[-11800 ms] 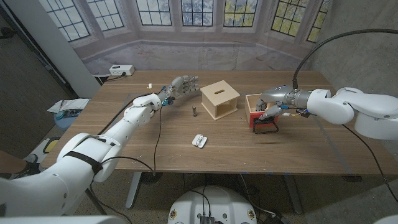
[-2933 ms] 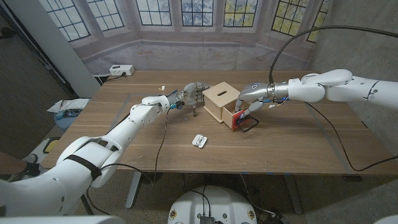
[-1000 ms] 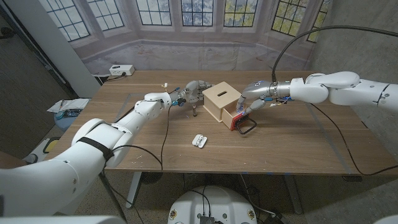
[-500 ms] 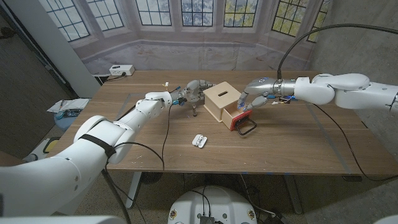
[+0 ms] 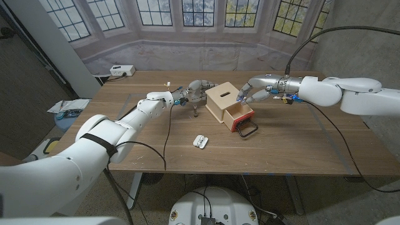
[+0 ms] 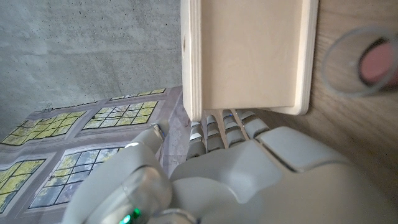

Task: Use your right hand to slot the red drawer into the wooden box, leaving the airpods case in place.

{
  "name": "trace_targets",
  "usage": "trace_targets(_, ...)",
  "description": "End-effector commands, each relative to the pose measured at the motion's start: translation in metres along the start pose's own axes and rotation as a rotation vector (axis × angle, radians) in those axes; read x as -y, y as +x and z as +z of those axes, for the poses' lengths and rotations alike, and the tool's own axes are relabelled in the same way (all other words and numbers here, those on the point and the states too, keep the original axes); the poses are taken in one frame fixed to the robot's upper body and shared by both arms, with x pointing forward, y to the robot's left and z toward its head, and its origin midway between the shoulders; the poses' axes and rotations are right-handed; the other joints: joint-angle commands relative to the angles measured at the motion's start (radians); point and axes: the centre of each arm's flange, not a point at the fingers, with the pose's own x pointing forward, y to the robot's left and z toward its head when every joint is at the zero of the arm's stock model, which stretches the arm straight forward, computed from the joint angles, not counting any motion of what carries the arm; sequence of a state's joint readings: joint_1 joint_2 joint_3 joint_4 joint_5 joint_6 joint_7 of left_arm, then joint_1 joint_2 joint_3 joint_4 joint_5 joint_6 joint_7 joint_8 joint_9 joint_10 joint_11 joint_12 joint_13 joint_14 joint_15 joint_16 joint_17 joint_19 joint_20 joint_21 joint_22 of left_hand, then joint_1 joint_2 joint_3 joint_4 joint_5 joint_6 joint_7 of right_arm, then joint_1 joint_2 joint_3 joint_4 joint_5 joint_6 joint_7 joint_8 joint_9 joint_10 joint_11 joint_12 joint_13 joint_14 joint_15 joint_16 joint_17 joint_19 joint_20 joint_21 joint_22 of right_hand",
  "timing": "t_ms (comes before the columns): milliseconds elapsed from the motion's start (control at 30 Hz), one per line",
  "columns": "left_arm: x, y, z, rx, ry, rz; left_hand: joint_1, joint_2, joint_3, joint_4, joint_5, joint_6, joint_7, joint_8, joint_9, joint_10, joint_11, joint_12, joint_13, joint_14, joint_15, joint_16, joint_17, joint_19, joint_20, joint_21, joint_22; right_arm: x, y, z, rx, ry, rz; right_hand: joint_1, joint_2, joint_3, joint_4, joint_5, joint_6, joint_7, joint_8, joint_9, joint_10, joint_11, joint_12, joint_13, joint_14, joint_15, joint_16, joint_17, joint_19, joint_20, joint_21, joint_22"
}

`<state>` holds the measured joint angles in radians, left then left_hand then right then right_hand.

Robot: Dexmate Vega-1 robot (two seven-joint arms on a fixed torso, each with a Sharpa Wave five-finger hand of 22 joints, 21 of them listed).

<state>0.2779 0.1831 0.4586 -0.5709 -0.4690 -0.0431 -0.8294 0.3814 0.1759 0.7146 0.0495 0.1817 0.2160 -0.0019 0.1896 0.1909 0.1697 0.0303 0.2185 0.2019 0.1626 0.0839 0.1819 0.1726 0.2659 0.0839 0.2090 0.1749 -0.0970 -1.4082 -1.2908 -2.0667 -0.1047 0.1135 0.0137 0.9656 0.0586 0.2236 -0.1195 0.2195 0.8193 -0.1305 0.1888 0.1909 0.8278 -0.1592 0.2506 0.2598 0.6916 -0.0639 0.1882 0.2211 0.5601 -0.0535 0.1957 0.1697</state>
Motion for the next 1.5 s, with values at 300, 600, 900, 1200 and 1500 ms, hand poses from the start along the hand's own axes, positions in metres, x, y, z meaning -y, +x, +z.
trace_targets(300, 0.0, -0.006, -0.002, -0.003, -0.002, 0.002, -0.008, 0.001, 0.004, -0.003, 0.001, 0.006, -0.002, 0.003, 0.003, 0.002, 0.011, -0.001, 0.003, 0.008, -0.003, 0.001, 0.003, 0.004, 0.004, -0.005, 0.005, -0.004, -0.01, 0.009, -0.054, 0.028, 0.03, -0.023, 0.001, -0.001, 0.008, 0.0, -0.009, -0.002, 0.004, 0.003, -0.01, 0.002, -0.007, 0.0, -0.011, -0.143, 0.004, 0.004, -0.005, -0.001, -0.001, 0.004)
trace_targets(600, -0.008, -0.01, 0.001, -0.001, 0.003, 0.018, -0.008, 0.001, 0.003, -0.003, 0.001, 0.005, -0.002, 0.003, 0.003, 0.001, 0.008, -0.001, 0.003, 0.008, -0.003, 0.002, 0.003, 0.003, 0.005, -0.005, 0.005, -0.006, -0.01, 0.004, -0.067, 0.029, 0.045, -0.029, 0.003, -0.002, 0.01, 0.0, -0.011, -0.002, 0.005, 0.004, -0.012, 0.001, -0.009, -0.001, -0.012, -0.145, 0.008, 0.006, -0.006, -0.003, -0.001, 0.004)
trace_targets(900, -0.015, -0.015, 0.006, 0.001, 0.016, 0.035, -0.008, 0.002, 0.003, -0.005, 0.001, 0.005, -0.001, 0.003, 0.003, 0.0, 0.008, -0.002, 0.003, 0.007, -0.004, 0.001, 0.003, 0.003, 0.005, -0.005, 0.005, -0.009, -0.011, 0.001, -0.08, 0.024, 0.065, -0.034, 0.003, -0.001, 0.01, -0.001, -0.012, -0.001, 0.006, 0.004, -0.01, 0.001, -0.01, -0.003, -0.013, -0.147, 0.009, 0.006, -0.005, -0.003, -0.001, 0.004)
trace_targets(1200, -0.015, -0.017, 0.006, -0.003, 0.016, 0.032, -0.007, 0.002, 0.003, -0.007, 0.001, 0.005, -0.002, 0.003, 0.003, 0.001, 0.008, -0.001, 0.003, 0.007, -0.004, 0.001, 0.003, 0.003, 0.006, -0.005, 0.005, -0.017, -0.02, 0.002, -0.111, 0.032, 0.083, -0.04, 0.004, -0.002, 0.011, -0.002, -0.008, -0.005, 0.009, 0.004, -0.008, -0.002, -0.011, -0.004, -0.011, -0.145, 0.012, 0.007, -0.005, -0.003, 0.0, 0.004)
trace_targets(1500, -0.014, -0.014, 0.006, -0.012, 0.021, 0.024, -0.007, 0.002, 0.003, -0.007, 0.001, 0.004, -0.001, 0.002, 0.003, 0.001, 0.007, -0.001, 0.003, 0.007, -0.003, 0.002, 0.003, 0.004, 0.006, -0.005, 0.005, -0.028, -0.026, 0.006, -0.144, 0.054, 0.093, -0.049, 0.007, -0.004, 0.014, -0.003, -0.007, -0.006, 0.01, 0.004, -0.009, -0.004, -0.013, -0.007, -0.013, -0.143, 0.015, 0.009, -0.006, -0.003, 0.0, 0.004)
